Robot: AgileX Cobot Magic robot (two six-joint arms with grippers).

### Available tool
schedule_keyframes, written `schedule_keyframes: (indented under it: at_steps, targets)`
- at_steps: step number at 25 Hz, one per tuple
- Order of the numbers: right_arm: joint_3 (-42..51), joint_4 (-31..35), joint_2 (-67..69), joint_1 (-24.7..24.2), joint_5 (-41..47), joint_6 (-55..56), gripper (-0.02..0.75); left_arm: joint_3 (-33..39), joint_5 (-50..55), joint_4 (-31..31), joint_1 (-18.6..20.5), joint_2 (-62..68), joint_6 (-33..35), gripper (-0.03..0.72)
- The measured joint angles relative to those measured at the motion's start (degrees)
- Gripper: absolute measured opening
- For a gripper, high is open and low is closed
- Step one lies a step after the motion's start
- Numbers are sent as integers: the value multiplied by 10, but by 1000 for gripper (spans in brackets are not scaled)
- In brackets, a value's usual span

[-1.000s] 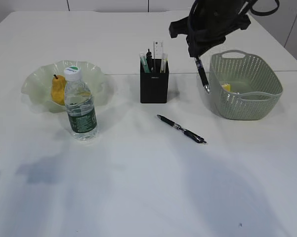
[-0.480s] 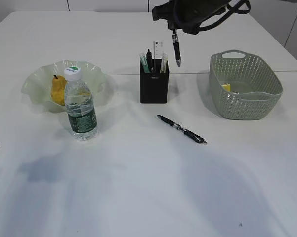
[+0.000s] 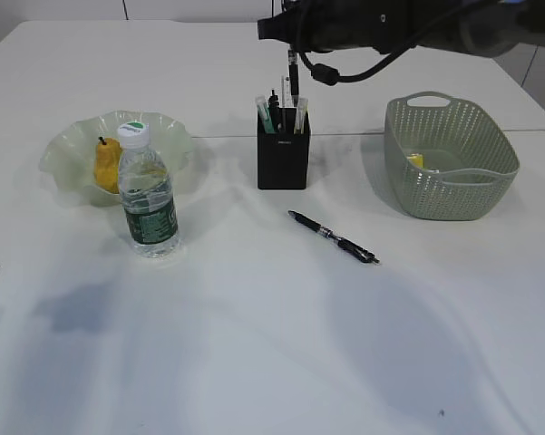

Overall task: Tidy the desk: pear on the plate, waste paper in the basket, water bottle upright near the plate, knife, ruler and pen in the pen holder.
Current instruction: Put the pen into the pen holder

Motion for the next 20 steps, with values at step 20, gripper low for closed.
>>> schedule_keyframes:
  at_steps: [20]
  targets:
    - [0,-2,71,0,-87,-1,72,0,-2,13,0,0,0,340]
